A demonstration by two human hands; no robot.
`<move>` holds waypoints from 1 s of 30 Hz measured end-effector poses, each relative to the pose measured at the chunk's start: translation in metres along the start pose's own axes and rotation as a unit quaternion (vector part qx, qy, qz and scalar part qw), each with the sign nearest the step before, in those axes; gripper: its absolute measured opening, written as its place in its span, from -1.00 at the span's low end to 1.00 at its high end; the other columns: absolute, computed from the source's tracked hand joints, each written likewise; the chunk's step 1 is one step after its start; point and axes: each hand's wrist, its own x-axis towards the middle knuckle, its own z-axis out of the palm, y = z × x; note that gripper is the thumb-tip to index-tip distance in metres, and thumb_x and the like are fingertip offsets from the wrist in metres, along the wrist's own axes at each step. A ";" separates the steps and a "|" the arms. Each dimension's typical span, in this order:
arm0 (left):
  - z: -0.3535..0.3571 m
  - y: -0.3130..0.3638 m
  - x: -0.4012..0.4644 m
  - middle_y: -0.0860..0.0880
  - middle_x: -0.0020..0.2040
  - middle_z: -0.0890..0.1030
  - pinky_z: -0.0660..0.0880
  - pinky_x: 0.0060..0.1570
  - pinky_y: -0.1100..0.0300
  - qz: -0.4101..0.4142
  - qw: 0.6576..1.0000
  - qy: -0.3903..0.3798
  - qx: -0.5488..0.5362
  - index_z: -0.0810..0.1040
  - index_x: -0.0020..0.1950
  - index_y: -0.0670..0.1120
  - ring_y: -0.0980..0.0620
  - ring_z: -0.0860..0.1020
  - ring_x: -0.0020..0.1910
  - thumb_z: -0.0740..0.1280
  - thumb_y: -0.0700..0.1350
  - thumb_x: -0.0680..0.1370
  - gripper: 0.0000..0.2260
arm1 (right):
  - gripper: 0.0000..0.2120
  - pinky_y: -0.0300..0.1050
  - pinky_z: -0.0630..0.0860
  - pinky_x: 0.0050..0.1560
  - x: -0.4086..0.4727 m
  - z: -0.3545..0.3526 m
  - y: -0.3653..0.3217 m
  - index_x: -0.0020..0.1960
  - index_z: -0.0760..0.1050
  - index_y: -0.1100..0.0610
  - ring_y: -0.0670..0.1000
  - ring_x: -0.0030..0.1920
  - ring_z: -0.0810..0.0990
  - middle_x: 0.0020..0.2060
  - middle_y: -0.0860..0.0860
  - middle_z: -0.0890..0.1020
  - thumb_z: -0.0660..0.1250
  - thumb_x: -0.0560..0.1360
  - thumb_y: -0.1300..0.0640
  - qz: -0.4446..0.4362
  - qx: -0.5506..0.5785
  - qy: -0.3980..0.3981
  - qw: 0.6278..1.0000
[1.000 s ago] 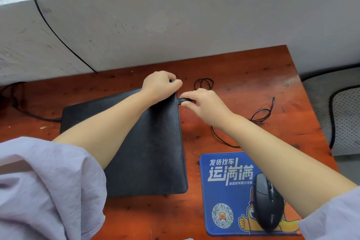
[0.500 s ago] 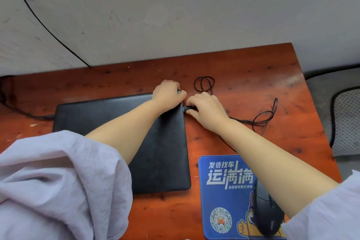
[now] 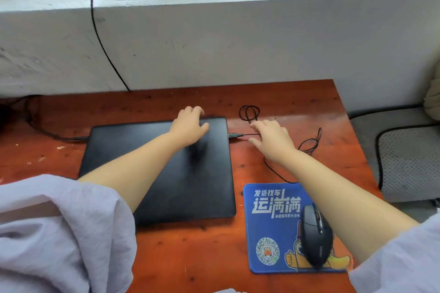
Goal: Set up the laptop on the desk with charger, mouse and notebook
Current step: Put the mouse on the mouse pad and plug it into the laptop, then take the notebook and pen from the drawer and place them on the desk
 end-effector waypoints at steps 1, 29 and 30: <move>-0.003 -0.001 -0.009 -0.20 0.24 0.44 0.38 0.24 -0.04 0.007 1.000 -0.003 -0.004 0.39 0.29 -0.14 -0.18 0.36 0.26 0.26 -0.06 0.52 -0.64 | -0.64 0.06 0.35 0.18 -0.009 -0.003 0.000 0.27 0.40 0.06 0.14 0.23 0.40 0.18 0.07 0.54 0.27 0.51 0.00 0.012 -0.007 0.005 1.000; 0.264 0.092 -0.459 -0.17 0.12 0.60 0.44 -0.04 0.14 0.473 0.734 -0.419 0.248 0.54 0.07 -0.16 -0.19 0.55 0.08 0.16 -0.10 0.53 -0.76 | -0.73 0.00 0.45 0.13 -0.629 0.258 -0.127 0.20 0.47 0.13 0.18 0.15 0.48 0.14 0.14 0.55 0.12 0.55 0.18 0.671 0.261 0.173 0.672; 0.279 0.090 -0.467 -0.17 0.12 0.60 0.45 -0.04 0.14 0.457 0.736 -0.426 0.261 0.55 0.08 -0.16 -0.19 0.55 0.08 0.17 -0.11 0.52 -0.75 | -0.72 -0.04 0.44 0.12 -0.647 0.271 -0.130 0.19 0.48 0.17 0.19 0.14 0.49 0.14 0.17 0.56 0.13 0.54 0.21 0.686 0.285 0.184 0.644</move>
